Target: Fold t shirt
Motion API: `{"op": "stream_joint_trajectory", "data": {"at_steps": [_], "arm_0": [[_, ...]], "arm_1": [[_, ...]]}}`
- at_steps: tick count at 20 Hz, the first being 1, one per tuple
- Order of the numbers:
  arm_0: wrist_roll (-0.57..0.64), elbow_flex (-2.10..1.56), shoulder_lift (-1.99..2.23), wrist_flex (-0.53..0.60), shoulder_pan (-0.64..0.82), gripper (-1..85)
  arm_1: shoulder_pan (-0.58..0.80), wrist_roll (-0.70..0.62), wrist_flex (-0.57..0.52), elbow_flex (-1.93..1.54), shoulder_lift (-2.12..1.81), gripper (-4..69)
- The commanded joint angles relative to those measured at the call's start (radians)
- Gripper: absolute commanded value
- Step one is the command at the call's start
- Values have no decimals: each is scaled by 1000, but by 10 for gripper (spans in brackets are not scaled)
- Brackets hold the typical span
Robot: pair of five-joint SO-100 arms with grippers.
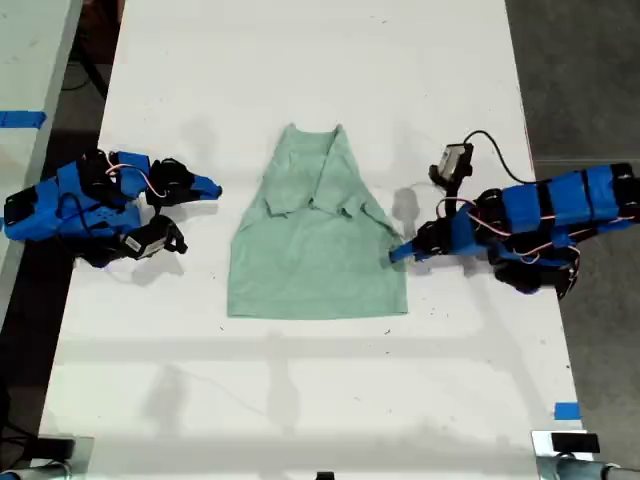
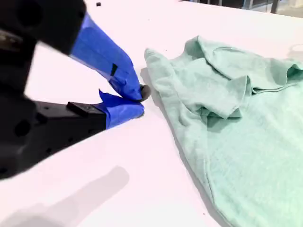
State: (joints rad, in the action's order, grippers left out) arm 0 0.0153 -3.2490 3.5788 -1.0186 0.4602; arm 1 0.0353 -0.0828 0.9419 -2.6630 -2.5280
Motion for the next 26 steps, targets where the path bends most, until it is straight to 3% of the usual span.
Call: {"op": "stream_joint_trajectory", "data": {"at_steps": [1,5,8,14,18,24,26], "arm_0": [[-11,-38,2,-2,-14,-2],[-11,-38,2,-2,-14,-2],[-11,-38,2,-2,-11,-2],[-11,-38,2,-2,-11,-2],[-11,-38,2,-2,-9,-2],[-11,-38,2,-2,-9,-2],[-11,-38,2,-2,-9,-2]], "arm_1": [[-29,63,-261,-15,89,231],[-67,123,-434,-26,276,226],[-69,103,-419,66,405,231],[-83,75,-178,192,301,215],[-81,81,-5,295,480,231],[-110,58,-44,388,620,205],[-117,43,6,472,672,107]]}}
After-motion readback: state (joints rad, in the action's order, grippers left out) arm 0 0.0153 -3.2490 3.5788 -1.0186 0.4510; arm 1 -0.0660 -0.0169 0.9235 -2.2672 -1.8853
